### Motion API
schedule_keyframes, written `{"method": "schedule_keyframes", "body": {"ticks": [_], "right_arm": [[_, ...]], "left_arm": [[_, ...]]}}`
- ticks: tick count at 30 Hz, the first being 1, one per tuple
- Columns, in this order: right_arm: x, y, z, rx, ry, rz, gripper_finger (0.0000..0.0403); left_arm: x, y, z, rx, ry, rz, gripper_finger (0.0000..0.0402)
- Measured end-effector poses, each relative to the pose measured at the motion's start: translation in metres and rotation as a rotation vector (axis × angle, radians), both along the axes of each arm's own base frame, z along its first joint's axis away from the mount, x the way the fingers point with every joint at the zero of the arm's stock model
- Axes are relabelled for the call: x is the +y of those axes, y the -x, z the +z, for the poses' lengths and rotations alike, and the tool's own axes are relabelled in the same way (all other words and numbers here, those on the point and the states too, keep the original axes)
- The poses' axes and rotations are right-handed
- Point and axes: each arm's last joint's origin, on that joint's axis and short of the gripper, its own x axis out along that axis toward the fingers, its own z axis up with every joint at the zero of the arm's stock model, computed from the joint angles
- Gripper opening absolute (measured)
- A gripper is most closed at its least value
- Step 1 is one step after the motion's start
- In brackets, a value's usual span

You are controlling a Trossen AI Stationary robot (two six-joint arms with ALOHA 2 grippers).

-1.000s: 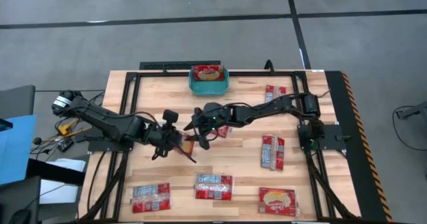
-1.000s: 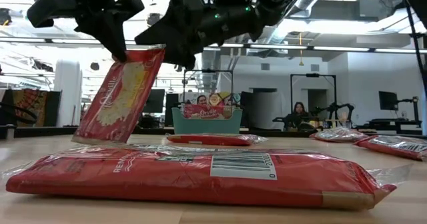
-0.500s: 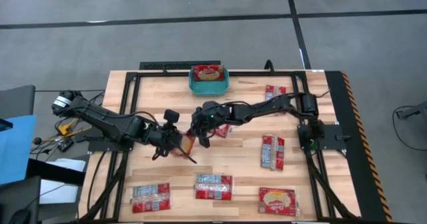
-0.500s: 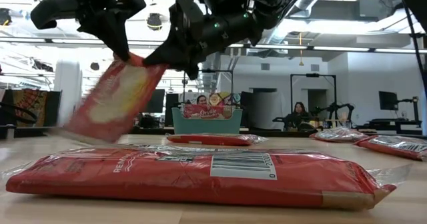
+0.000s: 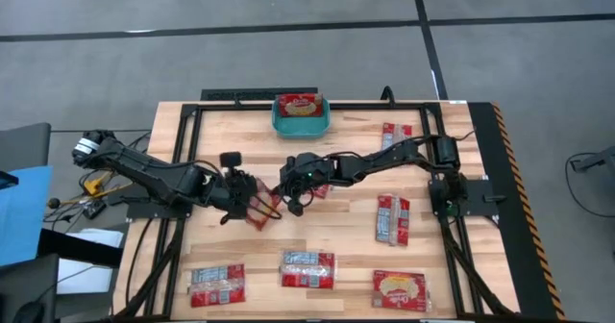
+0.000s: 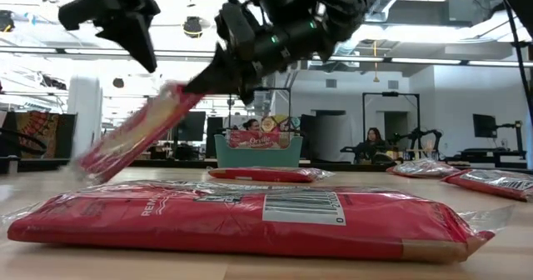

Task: Sort popcorn bags into baskets
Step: Put the red popcorn bag into the green basket

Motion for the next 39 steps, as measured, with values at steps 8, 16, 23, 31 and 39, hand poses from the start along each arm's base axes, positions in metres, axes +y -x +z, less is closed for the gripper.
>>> {"method": "schedule_keyframes", "body": {"ticks": [8,16,23,31,39], "right_arm": [[0.017,0.013,-0.018,-0.084,0.062,-0.041,0.0003],[0.049,0.018,-0.017,-0.212,0.269,-0.021,0.0003],[0.061,0.020,-0.006,-0.254,0.387,-0.022,0.0003],[0.063,0.024,0.006,-0.265,0.419,-0.009,0.0002],[0.068,0.025,0.004,-0.222,0.445,-0.027,0.0005]], "left_arm": [[0.001,0.007,0.005,-0.099,0.164,0.137,0.0178],[-0.002,0.010,-0.028,-0.052,0.281,0.128,0.0285],[-0.008,0.007,-0.053,-0.077,0.475,0.054,0.0291],[-0.011,0.005,-0.059,-0.095,0.499,-0.034,0.0162],[-0.008,0.006,-0.059,-0.081,0.406,-0.066,0.0016]]}}
